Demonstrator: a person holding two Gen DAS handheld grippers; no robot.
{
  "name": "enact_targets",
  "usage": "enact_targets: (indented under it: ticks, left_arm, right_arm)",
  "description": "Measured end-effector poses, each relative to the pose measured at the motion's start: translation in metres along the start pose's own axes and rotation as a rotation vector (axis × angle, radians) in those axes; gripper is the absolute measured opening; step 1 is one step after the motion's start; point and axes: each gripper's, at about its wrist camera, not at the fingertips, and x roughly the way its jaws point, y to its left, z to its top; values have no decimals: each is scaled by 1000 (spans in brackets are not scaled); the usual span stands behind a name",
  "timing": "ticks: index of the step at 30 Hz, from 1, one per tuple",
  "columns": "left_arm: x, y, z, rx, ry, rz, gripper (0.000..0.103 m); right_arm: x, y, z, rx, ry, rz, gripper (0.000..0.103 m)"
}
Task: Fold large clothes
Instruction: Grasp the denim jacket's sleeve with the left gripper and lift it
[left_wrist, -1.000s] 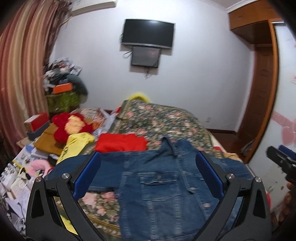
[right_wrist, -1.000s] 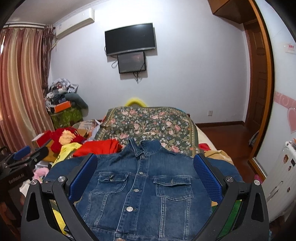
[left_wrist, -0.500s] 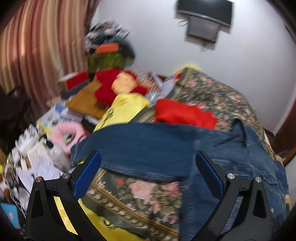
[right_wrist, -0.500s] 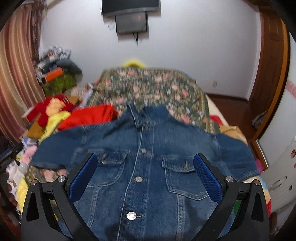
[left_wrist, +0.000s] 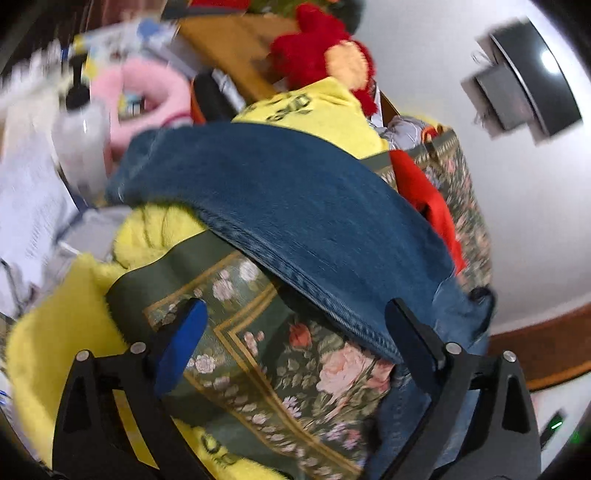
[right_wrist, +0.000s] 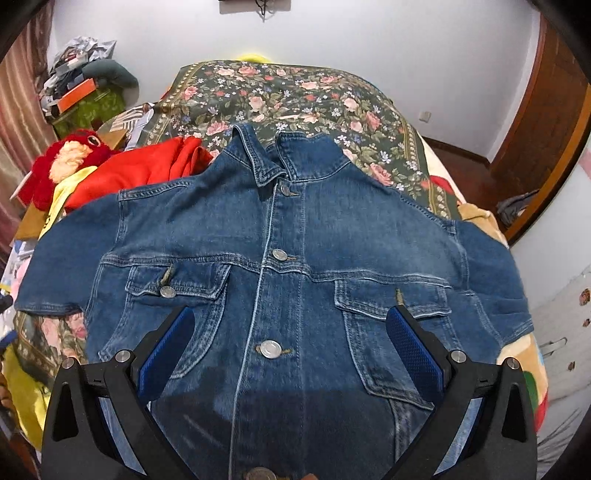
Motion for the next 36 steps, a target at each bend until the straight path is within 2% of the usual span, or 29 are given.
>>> enact_targets:
  ticks: [5,12,13,16,18,20,23,24,25,26,28,30,32,36]
  left_arm:
    - [4,17,22,-75,-19,-68,97]
    - [29,60,61,-258,-1,-158,96]
    - [33,65,65,-278,-6,-157,95]
    - [44,74,77,-287,-30,-61,86]
    - [47,79,80,-325,-36,-57,86]
    - [43,78,84,-331,-65,-34,79]
    - [34,70,92,-291,-101,45,57]
    - [27,62,95,-260,-122,85,43]
    - [23,54,98,-221,-141,130,35]
    - [18,47,101,-183,-156,161,22]
    - [4,28,107,-103,-205,204,16]
    - [-8,9,111,-37,-250,217,12]
    - [-24,-21,112,48,-308,224,11]
    - [-56,-95,104,223,-391,147,10]
  right_arm:
    - [7,5,7,7,1,15,103]
    - [9,8,9,13,-1,39,103]
    - [8,7,9,15,-3,40,103]
    - [7,4,10,27,-8,53,103]
    - [7,2,11,45,-4,68,103]
    - [7,-1,11,62,-3,87,103]
    - [6,-8,11,91,1,108,103]
    - [5,-10,10,98,2,114,103]
    - [5,-13,9,109,3,118,103]
    - [4,-15,8,117,3,122,103]
    - [2,-20,6,134,2,132,103]
    - [-1,-28,4,156,-5,135,103]
    - [-3,-36,3,175,-11,132,103]
    - [-9,-51,4,201,-29,125,103]
